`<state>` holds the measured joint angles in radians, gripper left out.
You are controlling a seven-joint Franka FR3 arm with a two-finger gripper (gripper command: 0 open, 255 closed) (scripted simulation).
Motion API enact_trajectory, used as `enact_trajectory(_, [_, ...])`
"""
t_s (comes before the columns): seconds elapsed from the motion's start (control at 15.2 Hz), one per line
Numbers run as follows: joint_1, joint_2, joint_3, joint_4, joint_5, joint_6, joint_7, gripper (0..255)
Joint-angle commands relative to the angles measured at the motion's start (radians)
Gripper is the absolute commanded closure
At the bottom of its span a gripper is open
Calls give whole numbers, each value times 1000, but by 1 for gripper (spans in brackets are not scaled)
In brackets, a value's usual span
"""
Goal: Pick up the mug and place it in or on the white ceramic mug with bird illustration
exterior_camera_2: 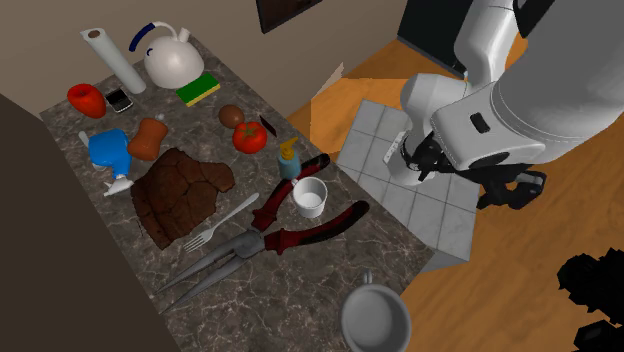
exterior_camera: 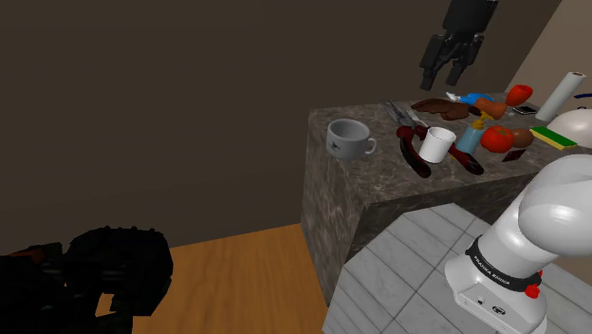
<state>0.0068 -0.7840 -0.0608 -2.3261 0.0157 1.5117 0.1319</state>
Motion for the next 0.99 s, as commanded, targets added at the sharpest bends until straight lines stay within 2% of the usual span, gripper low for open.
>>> enact_trajectory(0.0, [0, 0, 0, 0, 0, 0, 0, 0])
enact_trajectory(0.46, [-56, 11, -83, -165, -101, 181, -74, 0])
enact_trajectory(0.92, [-121, 91, -180, -277, -206, 387, -141, 0])
